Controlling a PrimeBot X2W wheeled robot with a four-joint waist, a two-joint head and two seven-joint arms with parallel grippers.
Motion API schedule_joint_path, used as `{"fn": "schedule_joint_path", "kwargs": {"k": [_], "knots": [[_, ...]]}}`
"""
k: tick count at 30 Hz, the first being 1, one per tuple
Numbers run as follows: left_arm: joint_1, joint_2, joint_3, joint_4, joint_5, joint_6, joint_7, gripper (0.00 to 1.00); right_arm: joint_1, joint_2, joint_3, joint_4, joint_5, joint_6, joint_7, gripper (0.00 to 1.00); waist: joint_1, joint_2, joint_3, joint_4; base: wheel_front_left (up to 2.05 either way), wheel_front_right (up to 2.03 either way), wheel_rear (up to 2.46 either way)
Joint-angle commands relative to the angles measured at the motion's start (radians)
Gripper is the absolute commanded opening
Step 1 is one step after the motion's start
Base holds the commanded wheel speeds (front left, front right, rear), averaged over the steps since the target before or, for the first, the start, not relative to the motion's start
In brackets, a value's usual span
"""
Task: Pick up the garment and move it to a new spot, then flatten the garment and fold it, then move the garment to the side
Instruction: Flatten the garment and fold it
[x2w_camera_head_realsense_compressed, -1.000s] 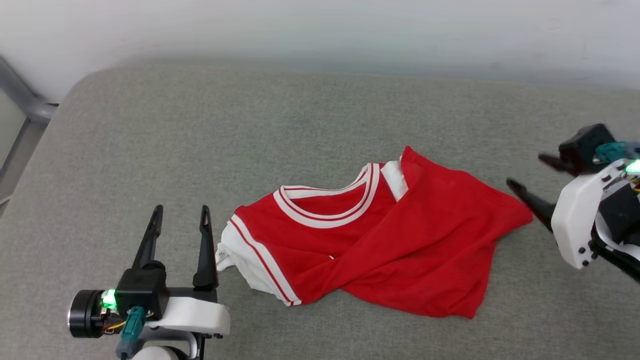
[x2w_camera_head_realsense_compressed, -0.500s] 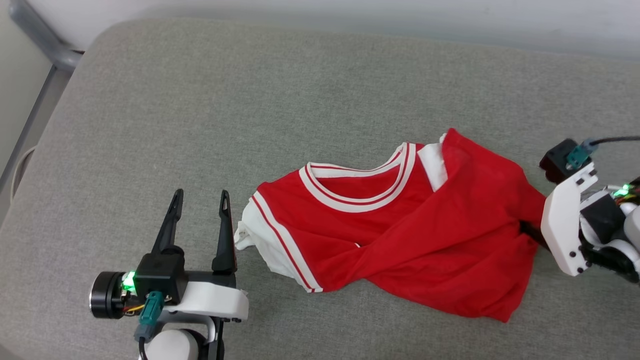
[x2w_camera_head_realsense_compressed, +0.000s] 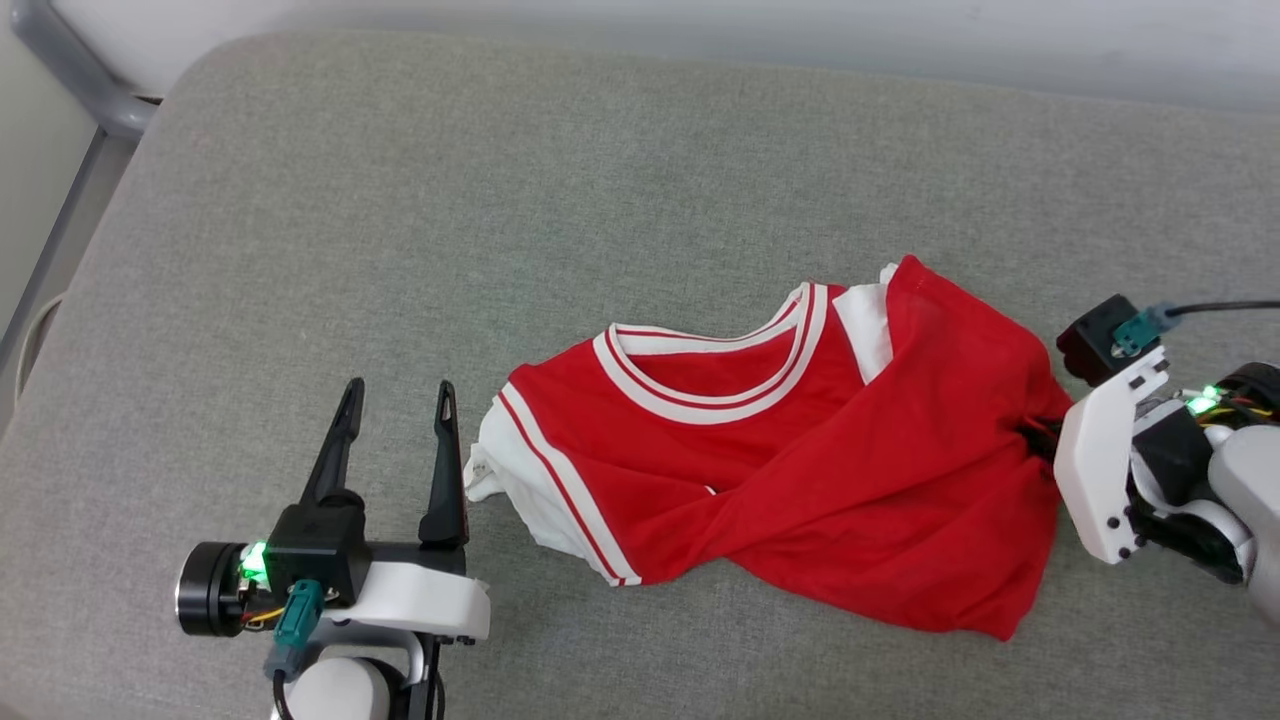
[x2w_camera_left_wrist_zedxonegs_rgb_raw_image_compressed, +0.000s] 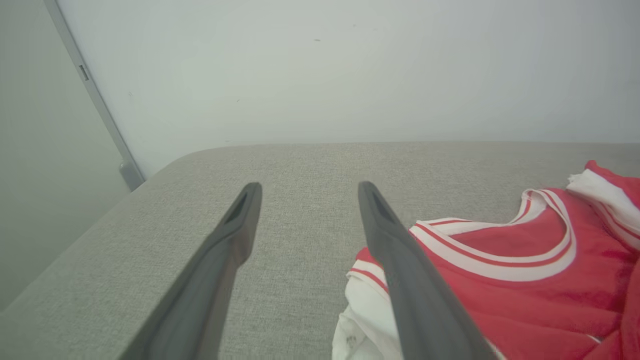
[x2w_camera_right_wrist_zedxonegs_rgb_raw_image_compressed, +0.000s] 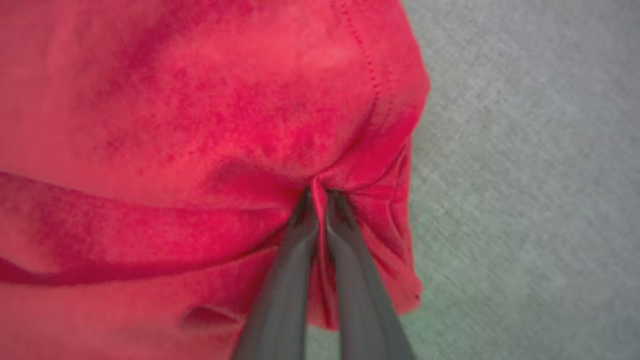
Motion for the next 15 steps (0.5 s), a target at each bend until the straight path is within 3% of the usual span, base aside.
{"fn": "schedule_joint_path", "kwargs": {"k": [1,8,15], "knots": [[0.010,-0.003,0.005,0.002,0.006,-0.004,-0.003,1.00,0.007,0.011,0.011,0.000,0.005,0.000,-0.010,0.00,0.0000,-0.0001,-0.016,-0.012,0.00,0.00,0.00],[0.056,-0.009,0.042,0.017,0.024,-0.021,-0.003,1.00,-0.009,-0.078,-0.061,-0.114,0.007,-0.001,-0.192,0.00,0.0000,-0.0001,-0.094,-0.066,0.00,0.00,0.00],[0.105,-0.016,0.067,0.017,0.038,-0.024,-0.003,1.00,0.156,-0.192,-0.216,-0.254,-0.011,0.000,-0.271,0.00,0.0000,-0.0001,-0.138,-0.121,0.00,0.00,0.00]]}}
